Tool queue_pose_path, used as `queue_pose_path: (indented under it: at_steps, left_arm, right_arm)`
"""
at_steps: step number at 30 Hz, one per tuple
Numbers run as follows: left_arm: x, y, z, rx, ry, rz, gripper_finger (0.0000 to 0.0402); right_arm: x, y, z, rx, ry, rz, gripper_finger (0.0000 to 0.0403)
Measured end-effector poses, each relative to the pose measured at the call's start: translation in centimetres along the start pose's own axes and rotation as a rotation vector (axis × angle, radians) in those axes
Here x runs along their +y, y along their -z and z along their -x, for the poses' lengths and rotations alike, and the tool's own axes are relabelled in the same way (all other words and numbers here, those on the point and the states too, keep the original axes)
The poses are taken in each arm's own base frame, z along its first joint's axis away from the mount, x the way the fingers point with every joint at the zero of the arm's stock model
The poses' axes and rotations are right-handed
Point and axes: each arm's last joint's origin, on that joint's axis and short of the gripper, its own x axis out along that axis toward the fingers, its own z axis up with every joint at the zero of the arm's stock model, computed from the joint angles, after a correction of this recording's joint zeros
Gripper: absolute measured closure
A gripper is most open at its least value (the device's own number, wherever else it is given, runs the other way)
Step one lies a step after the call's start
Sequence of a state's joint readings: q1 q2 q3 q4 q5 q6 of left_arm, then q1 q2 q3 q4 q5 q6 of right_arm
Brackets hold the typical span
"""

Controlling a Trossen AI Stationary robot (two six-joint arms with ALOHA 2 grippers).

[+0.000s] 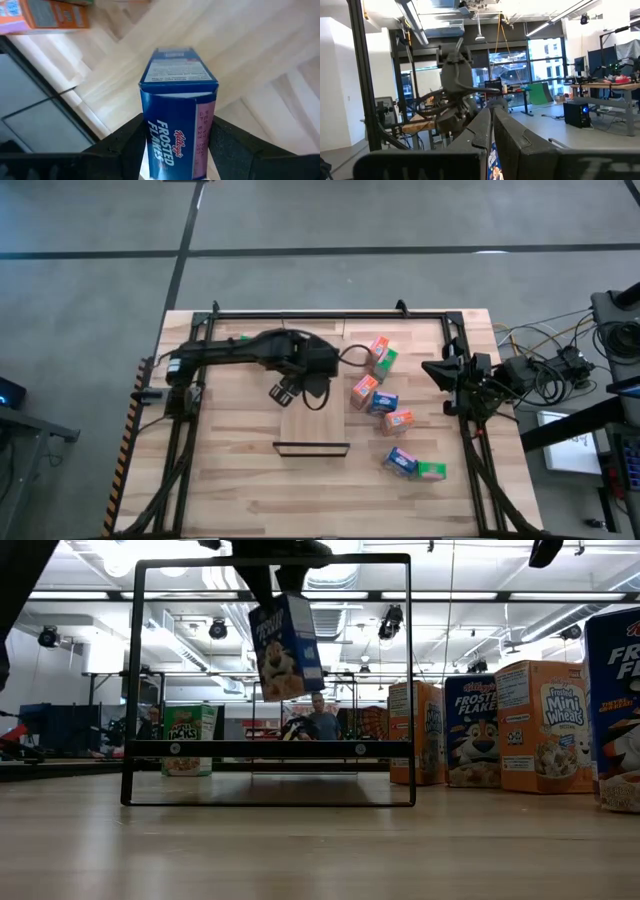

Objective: Stack cereal on shelf
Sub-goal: Put the bottom left blue cereal box on the shelf

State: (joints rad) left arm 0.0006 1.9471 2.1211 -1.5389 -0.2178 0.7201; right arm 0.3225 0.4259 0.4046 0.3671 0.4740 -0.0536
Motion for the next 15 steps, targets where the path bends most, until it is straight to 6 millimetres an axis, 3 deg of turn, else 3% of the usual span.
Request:
queue_pose_path:
  at_steps: [5,15]
  left_arm:
    - [0.3,0.5,0.3,0.001,-0.013,-0.045,0.0222]
    - [1.4,-0.7,-0.7,-0.097,-0.121,-0.136,0.0222]
  right_arm:
    - [0.0,0.0,0.0,0.003,0.0,0.002,0.039]
    - [0.0,0.1,0.0,0.004,0.0,0.002,0.039]
